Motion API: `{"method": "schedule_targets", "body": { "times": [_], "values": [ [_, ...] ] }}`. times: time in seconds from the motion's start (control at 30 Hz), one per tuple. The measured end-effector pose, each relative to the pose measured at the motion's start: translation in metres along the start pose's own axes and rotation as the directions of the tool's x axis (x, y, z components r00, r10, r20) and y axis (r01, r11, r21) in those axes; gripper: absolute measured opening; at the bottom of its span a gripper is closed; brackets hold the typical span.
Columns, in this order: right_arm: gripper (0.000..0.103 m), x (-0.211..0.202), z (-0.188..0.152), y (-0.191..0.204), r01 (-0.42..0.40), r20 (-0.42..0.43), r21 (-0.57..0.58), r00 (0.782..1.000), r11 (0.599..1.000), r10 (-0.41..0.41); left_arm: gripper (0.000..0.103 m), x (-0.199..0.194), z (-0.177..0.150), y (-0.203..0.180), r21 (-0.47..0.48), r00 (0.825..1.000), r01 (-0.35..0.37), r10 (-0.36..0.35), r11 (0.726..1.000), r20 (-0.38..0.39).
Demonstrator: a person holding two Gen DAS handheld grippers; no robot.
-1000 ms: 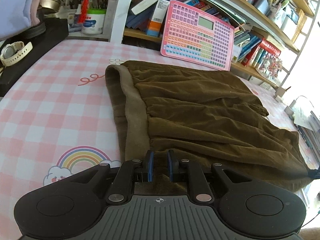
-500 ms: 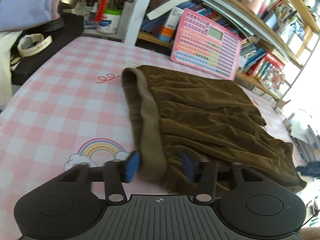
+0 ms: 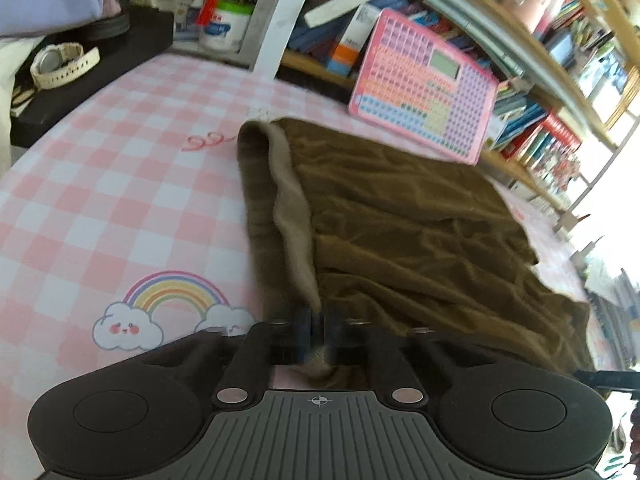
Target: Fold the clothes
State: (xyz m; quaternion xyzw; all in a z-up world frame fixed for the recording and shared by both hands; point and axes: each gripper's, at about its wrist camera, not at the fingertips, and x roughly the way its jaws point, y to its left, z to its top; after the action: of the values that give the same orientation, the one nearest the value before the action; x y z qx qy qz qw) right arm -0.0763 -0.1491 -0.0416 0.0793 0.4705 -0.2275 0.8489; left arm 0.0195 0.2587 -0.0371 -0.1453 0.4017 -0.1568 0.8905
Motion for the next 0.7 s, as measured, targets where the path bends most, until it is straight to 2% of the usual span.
{"method": "schedule_targets", "body": {
  "times": [0.1, 0.23, 0.43, 0.5, 0.6, 0.7],
  "values": [
    [0.026, 0.0, 0.001, 0.002, -0.03, -0.012, 0.003, 0.999, 1.0, 0.031, 0.004, -0.012, 0.001, 0.009, 0.007, 0.999, -0.027, 0.027, 1.0, 0.03],
    [0.026, -0.004, -0.004, 0.015, -0.108, -0.032, -0.023, 0.994, 0.994, 0.107, 0.006, -0.021, -0.001, 0.034, -0.016, 0.998, -0.062, 0.063, 0.998, 0.011],
    [0.026, -0.005, -0.006, 0.022, -0.129, -0.031, -0.048, 0.991, 0.991, 0.127, 0.012, -0.023, -0.004, 0.039, -0.007, 0.996, -0.085, 0.085, 0.996, 0.004],
    [0.03, -0.005, -0.004, 0.021, -0.139, -0.04, -0.042, 0.99, 0.989, 0.137, 0.014, -0.023, -0.004, 0.038, 0.004, 0.996, -0.092, 0.091, 0.996, 0.008],
    [0.033, -0.009, 0.001, 0.015, -0.167, -0.04, 0.007, 0.985, 0.986, 0.167, 0.02, -0.027, -0.003, 0.036, 0.017, 0.994, -0.111, 0.11, 0.994, 0.028],
    [0.035, -0.019, 0.014, 0.007, -0.212, 0.007, 0.052, 0.977, 0.976, 0.212, 0.033, -0.038, 0.004, 0.032, 0.008, 0.986, -0.136, 0.134, 0.991, 0.097]
  ]
}}
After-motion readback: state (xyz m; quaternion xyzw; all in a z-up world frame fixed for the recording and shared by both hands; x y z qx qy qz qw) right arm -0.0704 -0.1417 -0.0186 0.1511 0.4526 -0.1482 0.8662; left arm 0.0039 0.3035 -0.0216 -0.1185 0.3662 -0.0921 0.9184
